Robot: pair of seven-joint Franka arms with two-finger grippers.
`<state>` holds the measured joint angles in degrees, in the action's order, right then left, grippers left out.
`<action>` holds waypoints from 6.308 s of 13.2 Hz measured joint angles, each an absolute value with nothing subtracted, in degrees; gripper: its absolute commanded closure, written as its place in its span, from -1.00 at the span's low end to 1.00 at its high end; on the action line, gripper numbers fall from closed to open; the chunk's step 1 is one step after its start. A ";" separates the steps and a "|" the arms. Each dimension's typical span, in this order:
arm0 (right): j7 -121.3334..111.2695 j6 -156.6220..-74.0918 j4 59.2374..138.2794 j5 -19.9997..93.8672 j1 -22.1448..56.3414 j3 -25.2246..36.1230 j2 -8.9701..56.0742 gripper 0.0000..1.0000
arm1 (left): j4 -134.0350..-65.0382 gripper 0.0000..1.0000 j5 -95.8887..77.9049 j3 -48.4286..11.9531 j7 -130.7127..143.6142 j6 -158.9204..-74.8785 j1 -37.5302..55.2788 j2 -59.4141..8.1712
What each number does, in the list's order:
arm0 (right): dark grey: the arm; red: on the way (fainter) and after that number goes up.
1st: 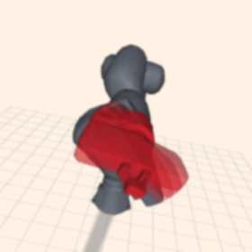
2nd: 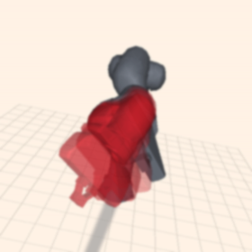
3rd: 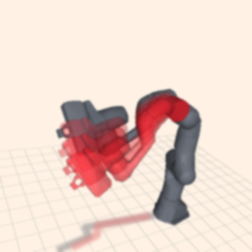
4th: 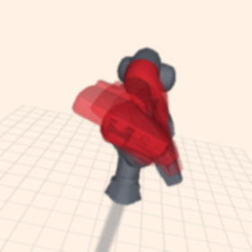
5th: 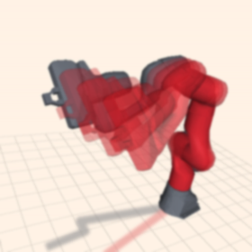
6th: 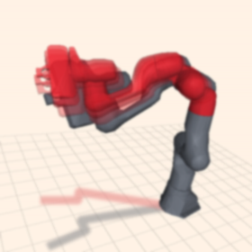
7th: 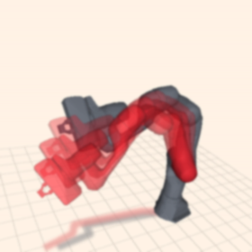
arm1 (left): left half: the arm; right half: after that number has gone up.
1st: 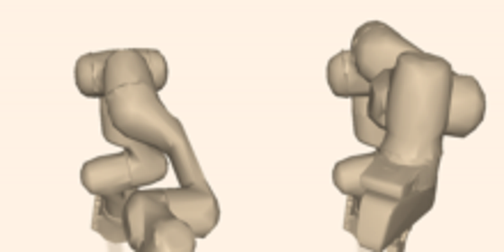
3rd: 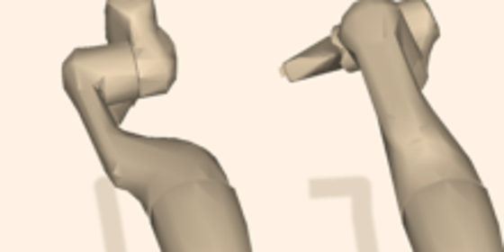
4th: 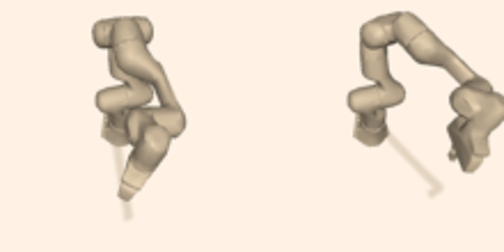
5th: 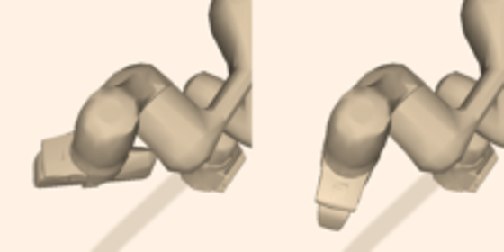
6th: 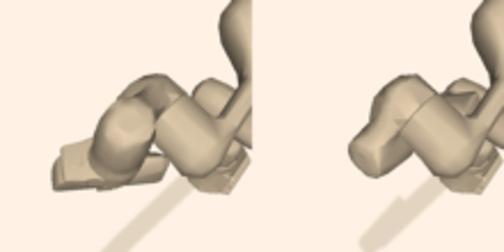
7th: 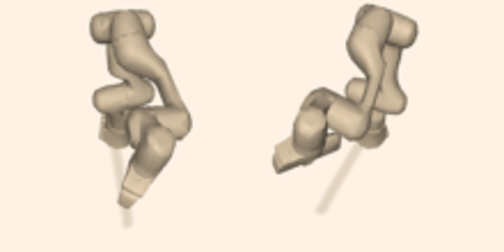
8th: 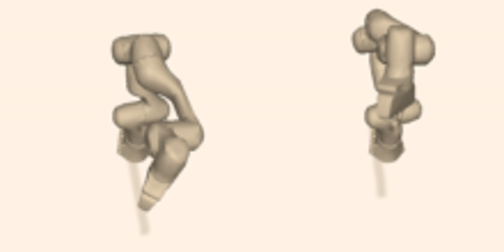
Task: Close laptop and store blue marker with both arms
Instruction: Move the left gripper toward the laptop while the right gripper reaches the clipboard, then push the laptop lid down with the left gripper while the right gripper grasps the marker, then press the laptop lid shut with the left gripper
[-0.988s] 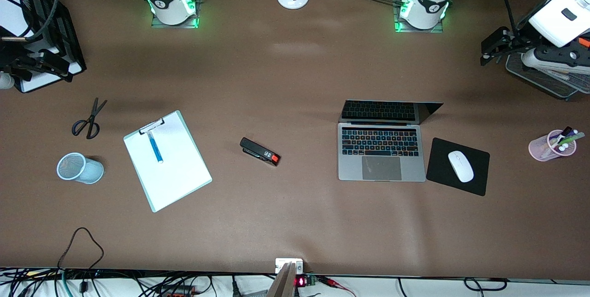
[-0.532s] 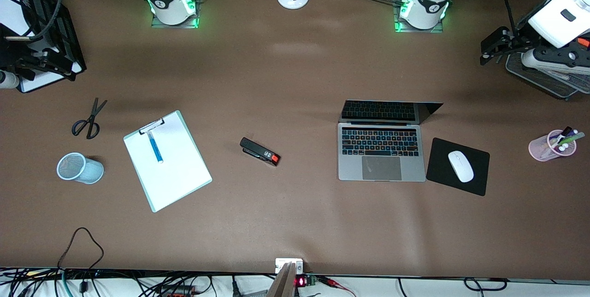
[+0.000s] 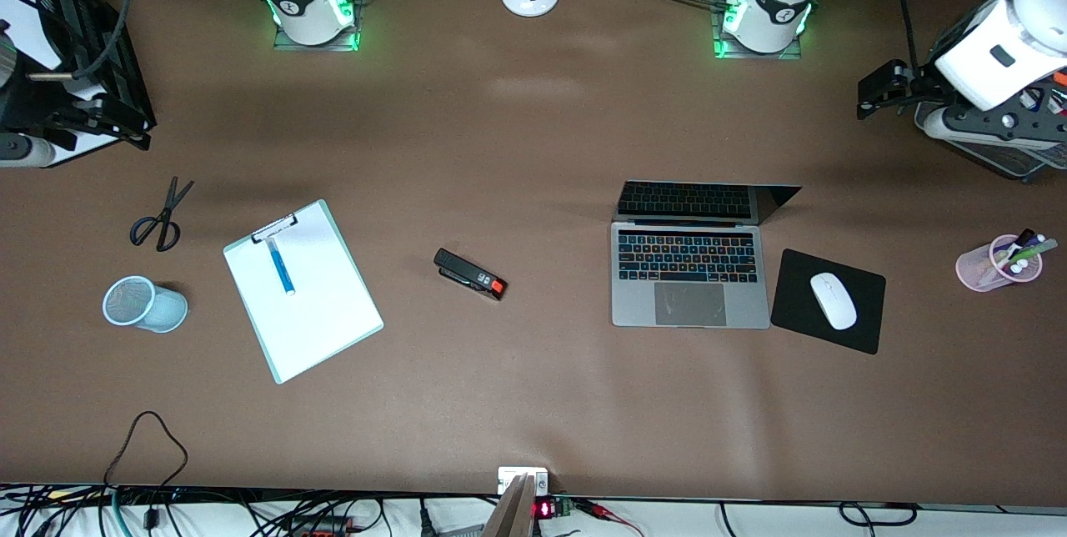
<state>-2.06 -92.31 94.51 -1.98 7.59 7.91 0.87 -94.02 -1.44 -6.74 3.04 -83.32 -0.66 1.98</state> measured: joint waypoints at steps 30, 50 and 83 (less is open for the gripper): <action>-3.53 -109.42 92.06 0.70 9.40 7.65 23.02 -1.00 | -126.11 -1.00 -4.98 -18.32 17.49 -119.03 0.07 -0.80; -19.76 -124.24 91.76 0.99 9.97 6.31 39.97 -0.49 | -122.29 -1.00 -4.98 -18.32 17.52 -145.74 0.06 -14.81; -20.78 -124.57 92.83 2.05 8.98 6.33 41.60 0.18 | -101.81 -1.00 1.70 -15.55 17.20 -137.09 -1.29 -26.31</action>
